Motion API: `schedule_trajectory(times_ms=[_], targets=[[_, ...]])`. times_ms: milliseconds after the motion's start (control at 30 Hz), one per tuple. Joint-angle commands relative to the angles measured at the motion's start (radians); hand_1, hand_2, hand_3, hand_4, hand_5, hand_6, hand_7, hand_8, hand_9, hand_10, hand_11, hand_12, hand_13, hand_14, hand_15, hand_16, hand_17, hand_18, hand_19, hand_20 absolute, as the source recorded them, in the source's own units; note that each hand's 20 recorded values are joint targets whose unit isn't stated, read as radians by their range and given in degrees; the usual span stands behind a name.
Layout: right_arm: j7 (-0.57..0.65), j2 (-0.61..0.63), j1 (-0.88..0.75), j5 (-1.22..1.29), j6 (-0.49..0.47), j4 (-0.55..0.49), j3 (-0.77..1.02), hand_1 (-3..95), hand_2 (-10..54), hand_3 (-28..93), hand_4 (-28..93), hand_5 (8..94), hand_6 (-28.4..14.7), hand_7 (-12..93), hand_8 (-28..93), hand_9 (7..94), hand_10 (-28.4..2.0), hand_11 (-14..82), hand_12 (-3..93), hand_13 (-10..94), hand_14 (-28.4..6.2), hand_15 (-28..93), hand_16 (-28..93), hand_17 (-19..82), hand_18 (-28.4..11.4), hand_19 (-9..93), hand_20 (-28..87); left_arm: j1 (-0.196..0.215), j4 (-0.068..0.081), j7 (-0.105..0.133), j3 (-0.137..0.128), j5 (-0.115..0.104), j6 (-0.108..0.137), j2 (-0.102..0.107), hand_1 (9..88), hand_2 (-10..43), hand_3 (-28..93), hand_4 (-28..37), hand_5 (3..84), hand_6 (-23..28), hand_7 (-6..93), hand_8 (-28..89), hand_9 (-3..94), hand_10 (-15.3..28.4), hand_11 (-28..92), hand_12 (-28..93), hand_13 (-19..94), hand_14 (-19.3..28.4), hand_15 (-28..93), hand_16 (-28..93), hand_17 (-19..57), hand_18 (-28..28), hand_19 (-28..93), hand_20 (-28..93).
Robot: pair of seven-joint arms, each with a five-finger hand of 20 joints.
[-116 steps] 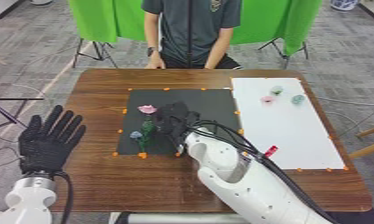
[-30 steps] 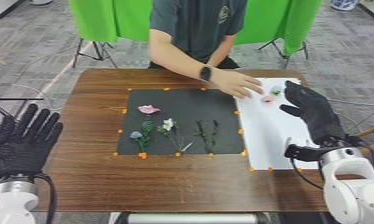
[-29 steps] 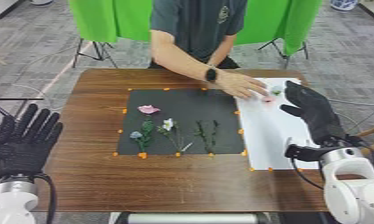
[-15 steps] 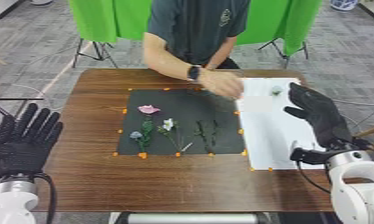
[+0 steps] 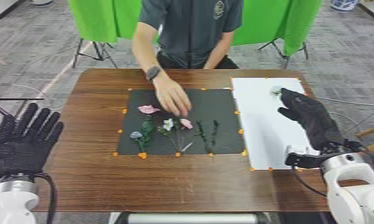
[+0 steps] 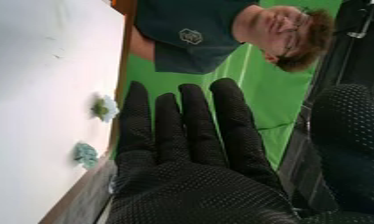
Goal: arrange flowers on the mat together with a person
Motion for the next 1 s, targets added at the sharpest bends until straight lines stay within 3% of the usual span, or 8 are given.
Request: schedule_trajectory(times_ms=[33, 100, 233, 400, 667, 767, 833, 1000], targets=[[-0.01, -0.025, -0.036, -0.032, -0.036, 0.005, 0.038, 15.3, 10.9, 79, -26, 37.4, -5.6, 11, -10, 34.6, -12.6, 6.5, 7.5, 24, -6.2, 14, -3, 16, -6.2, 28, 2, 0.002, 0.008, -0.01, 0.005, -0.001, -0.005, 0.0, 28.2, 14.4, 72, -28.3, 44.1, 5.9, 14.0, -12, 41.1, 13.9, 19, 7, 31, 13.3, 25, -6, -1.9, 10.1, 23, 10], [-0.013, -0.02, -0.02, -0.072, -0.033, 0.015, 0.033, 15.9, 9.6, 79, -26, 37.5, -5.7, 11, -10, 34.4, -12.7, 6.7, 7.4, 24, -6.0, 14, -4, 16, -6.0, 28, 2, -0.001, 0.009, -0.011, 0.007, -0.001, -0.008, 0.001, 28.1, 14.4, 72, -28.3, 44.1, 6.0, 14.0, -12, 41.2, 13.9, 19, 7, 31, 13.3, 25, -6, -1.9, 10.1, 23, 10], [0.013, 0.038, 0.089, -0.179, 0.063, 0.059, -0.072, 17.6, 7.0, 79, -25, 37.0, -5.5, 11, -10, 33.4, -12.5, 6.7, 7.3, 22, -5.7, 15, -5, 15, -6.4, 28, 2, -0.008, 0.01, -0.013, 0.014, 0.003, -0.012, 0.005, 28.1, 14.4, 72, -28.3, 44.1, 6.0, 13.9, -12, 41.2, 13.9, 19, 7, 31, 13.4, 25, -6, -1.9, 10.1, 23, 10], [0.054, 0.038, 0.112, -0.414, -0.001, 0.059, -0.025, 18.8, 4.6, 79, -25, 35.5, -5.2, 11, -11, 31.8, -12.4, 6.3, 7.3, 21, -5.8, 16, -7, 14, -7.0, 29, 2, -0.013, 0.014, -0.017, 0.022, 0.001, -0.007, 0.003, 28.1, 14.4, 72, -28.3, 44.1, 6.0, 13.9, -12, 41.2, 13.9, 19, 7, 31, 13.4, 25, -6, -1.9, 10.1, 23, 10], [0.143, 0.096, 0.254, -0.974, 0.06, 0.155, -0.134, 25.9, -5.8, 79, -23, 29.7, -4.7, 12, -10, 25.6, -11.4, 5.1, 7.8, 15, -7.5, 18, -10, 10, -10.6, 34, 2, -0.018, 0.017, -0.017, 0.03, 0.001, -0.007, 0.003, 28.2, 14.5, 72, -28.3, 44.1, 6.0, 13.9, -12, 41.3, 13.9, 19, 7, 31, 13.4, 25, -6, -1.9, 10.1, 23, 10], [0.21, 0.117, 0.335, -1.094, 0.0, 0.214, -0.198, 27.9, -7.6, 79, -24, 29.0, -4.3, 12, -10, 25.0, -11.1, 5.1, 7.9, 14, -7.8, 18, -11, 10, -10.5, 35, 1, -0.019, 0.017, -0.02, 0.033, 0.003, -0.01, 0.004, 28.1, 14.5, 72, -28.3, 44.1, 5.9, 13.9, -12, 41.2, 14.0, 19, 7, 31, 13.4, 25, -6, -1.9, 10.1, 23, 10], [0.205, 0.134, 0.361, -1.142, 0.019, 0.256, -0.21, 29.6, -8.6, 79, -24, 28.2, -4.1, 13, -10, 23.9, -10.9, 4.9, 7.9, 12, -8.4, 19, -11, 9, -10.4, 35, 0, -0.021, 0.017, -0.019, 0.034, 0.003, -0.011, 0.006, 28.2, 14.4, 72, -28.3, 44.0, 5.9, 13.9, -12, 41.2, 13.9, 19, 7, 31, 13.4, 25, -6, -2.0, 10.2, 23, 10], [0.267, 0.137, 0.454, -1.191, -0.02, 0.34, -0.247, 33.6, -9.5, 80, -27, 27.8, -4.0, 13, -10, 22.7, -12.1, 4.8, 8.2, 11, -11.4, 21, -12, 9, -14.0, 38, -2, -0.024, 0.017, -0.019, 0.035, 0.004, -0.013, 0.005, 28.2, 14.5, 72, -28.3, 44.1, 6.0, 14.0, -12, 41.2, 13.9, 19, 7, 31, 13.4, 25, -6, -1.9, 10.1, 23, 10]])
